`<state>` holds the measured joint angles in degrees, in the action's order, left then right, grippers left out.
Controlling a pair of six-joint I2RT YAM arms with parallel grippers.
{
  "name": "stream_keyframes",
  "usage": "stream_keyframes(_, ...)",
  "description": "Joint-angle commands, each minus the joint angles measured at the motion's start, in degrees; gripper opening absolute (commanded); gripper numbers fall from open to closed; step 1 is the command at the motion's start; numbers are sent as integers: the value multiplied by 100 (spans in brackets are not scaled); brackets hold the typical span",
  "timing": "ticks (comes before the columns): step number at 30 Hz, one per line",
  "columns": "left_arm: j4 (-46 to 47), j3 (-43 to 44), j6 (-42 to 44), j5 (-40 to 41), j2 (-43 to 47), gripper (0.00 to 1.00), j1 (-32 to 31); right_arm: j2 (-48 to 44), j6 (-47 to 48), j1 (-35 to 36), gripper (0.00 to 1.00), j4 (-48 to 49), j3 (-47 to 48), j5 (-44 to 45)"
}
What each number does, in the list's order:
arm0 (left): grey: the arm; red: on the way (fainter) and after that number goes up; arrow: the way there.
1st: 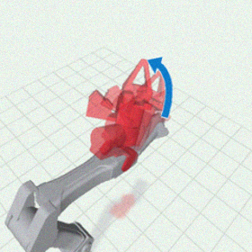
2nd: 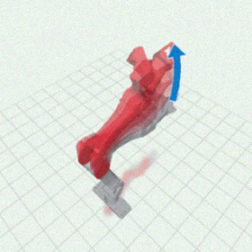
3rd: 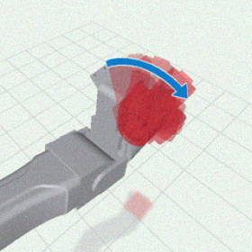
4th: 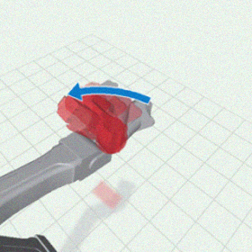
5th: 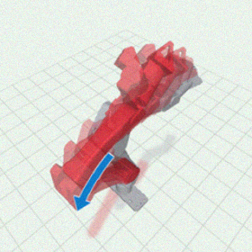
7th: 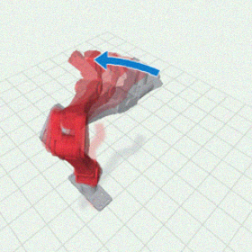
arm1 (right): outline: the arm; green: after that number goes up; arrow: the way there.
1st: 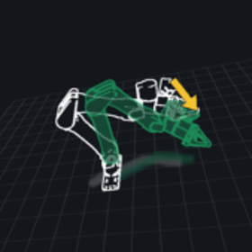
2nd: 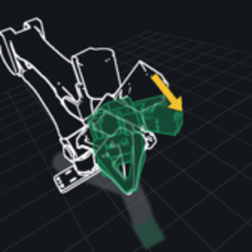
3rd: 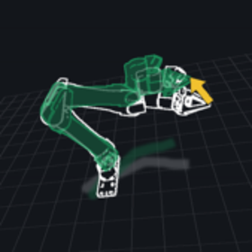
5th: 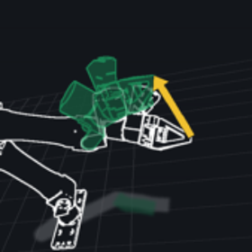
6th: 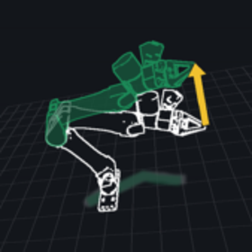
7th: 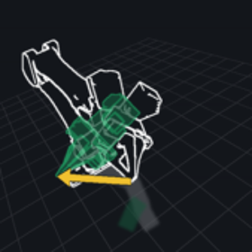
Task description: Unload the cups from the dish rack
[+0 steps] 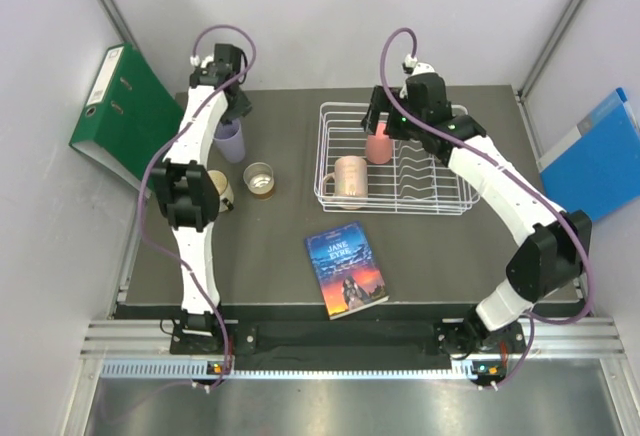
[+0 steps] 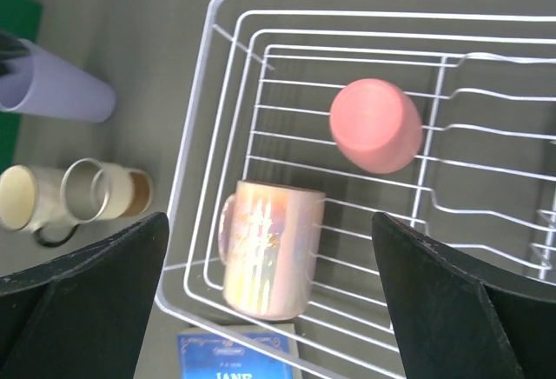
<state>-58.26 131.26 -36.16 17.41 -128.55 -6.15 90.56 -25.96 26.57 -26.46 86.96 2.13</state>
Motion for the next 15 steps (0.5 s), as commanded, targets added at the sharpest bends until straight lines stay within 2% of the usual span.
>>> stream_keyframes(1,227,49,-102,-202,1244,51,-193,84,161,235,100,-9,164,1095)
stream_keyframes(3,411,-258,-67,-702,1629,54,-272,58,231,244,100,106,111,1307)
stream_keyframes(6,849,-1074,-14,-1211,2270,77,-474,198,547,252,100,-209,451,1570)
stream_keyframes(7,956,-1520,30,-1266,2430,81,-570,381,687,252,100,-350,593,1641)
stream_keyframes(8,1053,-1707,91,-1266,2579,91,-858,444,775,261,99,-499,707,1807)
stream_keyframes(9,1193,-1892,248,-1084,2859,98,-1035,540,837,261,100,-501,709,1895)
stream_keyframes(13,1632,-3050,470,-809,3564,99,-1923,901,996,270,100,-536,840,2212)
stream_keyframes(15,1861,-3517,374,-940,4010,99,-2030,1172,961,261,100,-562,980,2221)
